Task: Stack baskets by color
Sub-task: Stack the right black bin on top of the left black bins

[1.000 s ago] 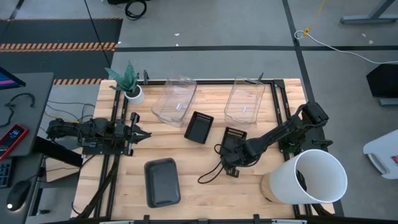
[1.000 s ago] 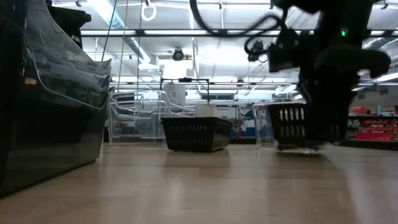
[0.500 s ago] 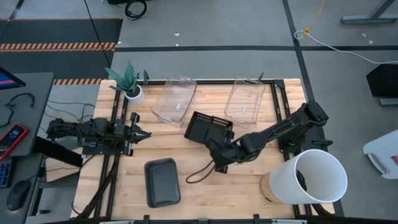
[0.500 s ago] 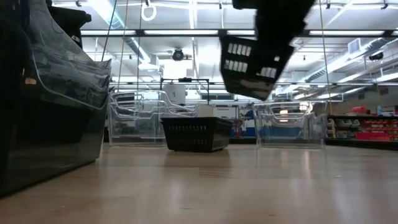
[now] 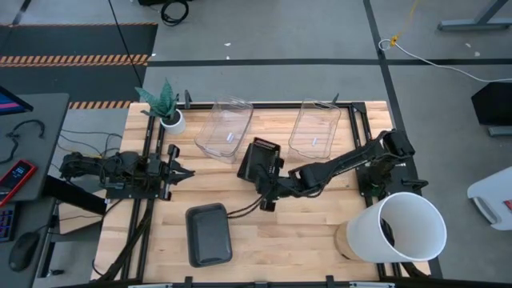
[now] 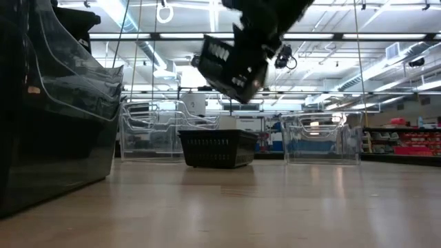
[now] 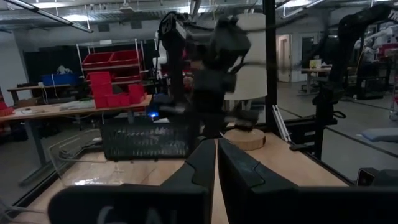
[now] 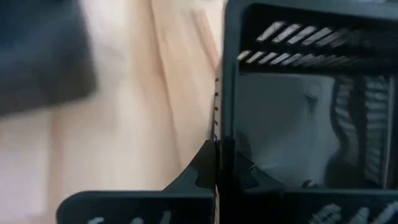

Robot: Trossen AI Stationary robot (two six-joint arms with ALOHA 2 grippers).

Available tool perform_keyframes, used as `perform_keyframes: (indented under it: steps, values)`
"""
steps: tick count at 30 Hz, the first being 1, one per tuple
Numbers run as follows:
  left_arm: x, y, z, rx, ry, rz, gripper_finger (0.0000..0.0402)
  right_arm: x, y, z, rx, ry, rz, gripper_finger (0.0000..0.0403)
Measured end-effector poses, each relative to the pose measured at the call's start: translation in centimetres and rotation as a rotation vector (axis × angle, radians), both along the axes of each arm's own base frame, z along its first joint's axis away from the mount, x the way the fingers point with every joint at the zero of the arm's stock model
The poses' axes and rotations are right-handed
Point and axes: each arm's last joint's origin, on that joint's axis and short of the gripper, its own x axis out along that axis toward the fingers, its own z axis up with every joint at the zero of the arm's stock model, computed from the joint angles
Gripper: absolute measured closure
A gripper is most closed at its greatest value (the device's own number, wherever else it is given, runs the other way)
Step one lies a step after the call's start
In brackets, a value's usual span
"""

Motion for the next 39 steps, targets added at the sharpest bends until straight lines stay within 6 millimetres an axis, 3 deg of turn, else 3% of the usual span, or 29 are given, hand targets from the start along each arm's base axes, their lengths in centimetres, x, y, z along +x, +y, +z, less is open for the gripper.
perform_keyframes:
  steps: [14, 39]
  values:
    - [0.3, -0.1, -0.4, 0.008, 0.047, 0.000, 0.0375, 3.0, -5.1, -6.1, 0.122, 0.097, -0.107, 0.0395]
    - [0.3, -0.1, -0.3, 0.007, 0.043, 0.000, 0.0373, 1.2, -5.1, -5.4, 0.264, 0.273, -0.016, 0.0390]
